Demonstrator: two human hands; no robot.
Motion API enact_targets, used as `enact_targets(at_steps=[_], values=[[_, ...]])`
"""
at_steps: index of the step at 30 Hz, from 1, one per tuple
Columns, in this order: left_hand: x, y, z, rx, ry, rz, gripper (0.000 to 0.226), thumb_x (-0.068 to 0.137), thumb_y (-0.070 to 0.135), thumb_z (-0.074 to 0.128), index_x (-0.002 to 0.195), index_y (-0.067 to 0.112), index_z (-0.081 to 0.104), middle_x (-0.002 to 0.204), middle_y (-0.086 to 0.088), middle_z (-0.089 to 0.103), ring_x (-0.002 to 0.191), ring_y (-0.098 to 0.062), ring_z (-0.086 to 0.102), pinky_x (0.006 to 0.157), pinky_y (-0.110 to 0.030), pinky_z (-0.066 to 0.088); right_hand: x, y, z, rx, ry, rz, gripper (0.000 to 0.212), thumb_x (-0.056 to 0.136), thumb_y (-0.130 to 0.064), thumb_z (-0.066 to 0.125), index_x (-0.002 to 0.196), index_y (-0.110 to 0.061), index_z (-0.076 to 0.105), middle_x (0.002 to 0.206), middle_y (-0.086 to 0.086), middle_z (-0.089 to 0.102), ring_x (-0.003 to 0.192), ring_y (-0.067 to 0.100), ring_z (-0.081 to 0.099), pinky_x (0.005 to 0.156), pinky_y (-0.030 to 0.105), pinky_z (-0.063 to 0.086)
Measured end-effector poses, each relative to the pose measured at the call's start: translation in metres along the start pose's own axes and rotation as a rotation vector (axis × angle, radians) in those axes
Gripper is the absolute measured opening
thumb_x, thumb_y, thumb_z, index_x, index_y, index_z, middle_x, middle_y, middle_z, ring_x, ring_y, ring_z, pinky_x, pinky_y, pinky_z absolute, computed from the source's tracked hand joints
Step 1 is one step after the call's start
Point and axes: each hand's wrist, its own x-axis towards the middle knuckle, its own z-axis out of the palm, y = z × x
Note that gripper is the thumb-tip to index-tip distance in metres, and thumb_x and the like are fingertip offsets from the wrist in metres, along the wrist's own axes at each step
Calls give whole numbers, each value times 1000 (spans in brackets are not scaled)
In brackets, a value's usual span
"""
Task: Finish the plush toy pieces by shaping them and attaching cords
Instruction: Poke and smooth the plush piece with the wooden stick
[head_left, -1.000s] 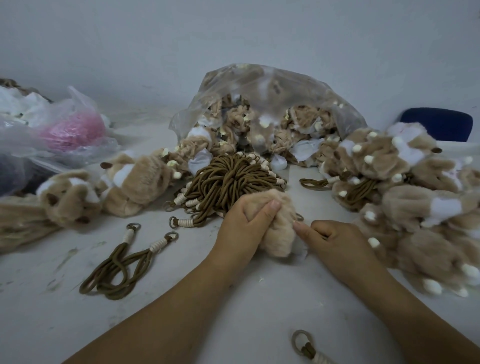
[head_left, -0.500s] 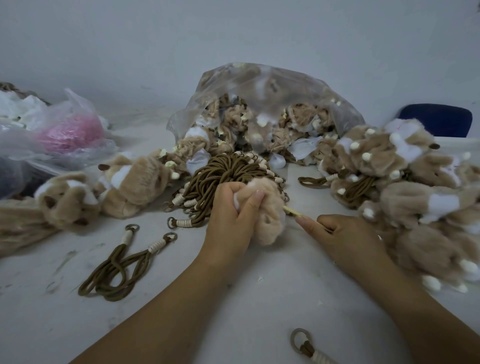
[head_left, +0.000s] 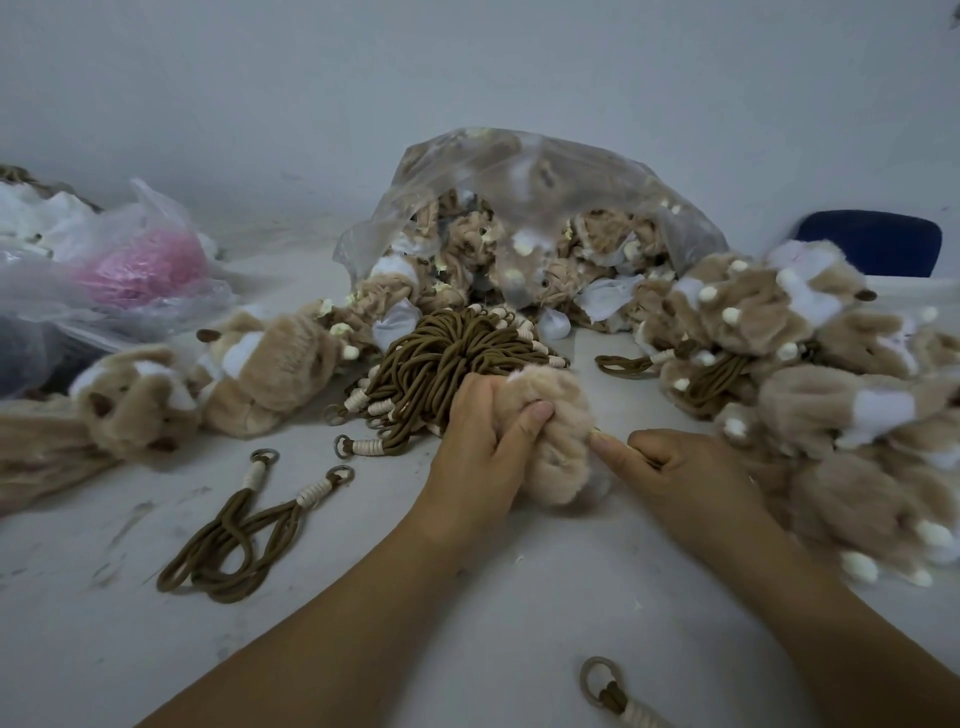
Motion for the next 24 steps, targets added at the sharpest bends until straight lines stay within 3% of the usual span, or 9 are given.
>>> enact_targets(at_steps=[2, 5, 7, 9, 11, 13, 15, 24], values=[[-1, 0, 4, -111, -21, -51, 9, 94, 32, 60, 101, 27, 56, 107, -1, 61, 102, -11, 61, 89, -30, 50, -2, -2, 4, 64, 13, 22, 66, 70, -77, 32, 50, -14, 30, 44, -5, 38, 47, 12, 37, 51, 36, 32], [-1, -1, 7, -253, -68, -92, 36, 94, 46, 51, 122, 26, 60, 117, 7, 68, 113, -5, 62, 99, -29, 50, -5, -7, 11, 136, 42, 23, 63, 71, -75, 33, 50, -16, 29, 45, -3, 32, 46, 10, 31, 49, 34, 30], [-1, 2, 5, -328, -103, -91, 41, 95, 61, 42, 118, 36, 66, 113, 13, 71, 109, -1, 64, 90, -19, 52, -5, -10, 13, 165, 51, 13, 62, 71, -75, 33, 51, -16, 27, 46, -3, 30, 46, 11, 29, 47, 28, 23], [1, 4, 2, -396, -90, -145, 43, 88, 74, 37, 101, 50, 71, 103, 18, 74, 99, 2, 68, 77, -12, 53, -4, -11, 14, 166, 50, 22, 62, 70, -75, 33, 50, -17, 25, 46, -3, 32, 45, 11, 30, 47, 28, 23], [2, 0, 1, -420, -43, -158, 38, 91, 65, 40, 96, 47, 73, 100, 15, 75, 97, -3, 70, 74, -13, 53, -2, -9, 12, 126, 42, 36, 64, 70, -76, 33, 49, -17, 25, 45, -4, 35, 44, 12, 32, 48, 31, 27], [4, -3, 1, -393, 13, -163, 32, 91, 54, 47, 93, 33, 72, 94, 13, 74, 93, -6, 70, 72, -18, 54, 0, -7, 8, 71, 40, 46, 66, 70, -78, 33, 51, -15, 25, 45, -2, 33, 44, 11, 33, 49, 34, 29], [6, -5, 0, -299, 57, -132, 27, 89, 52, 50, 88, 27, 62, 83, 18, 68, 81, 0, 65, 67, -18, 52, 2, -5, 3, 21, 49, 33, 65, 72, -77, 34, 52, -15, 25, 46, -1, 27, 44, 10, 30, 48, 34, 26], [6, -2, -8, -59, 71, -16, 6, 89, 43, 55, 90, 39, 51, 102, 2, 58, 96, -12, 59, 82, -40, 54, 5, 6, -6, -163, 71, -54, 66, 75, -76, 29, 52, -15, 25, 50, 2, 36, 48, 13, 39, 48, 33, 28]])
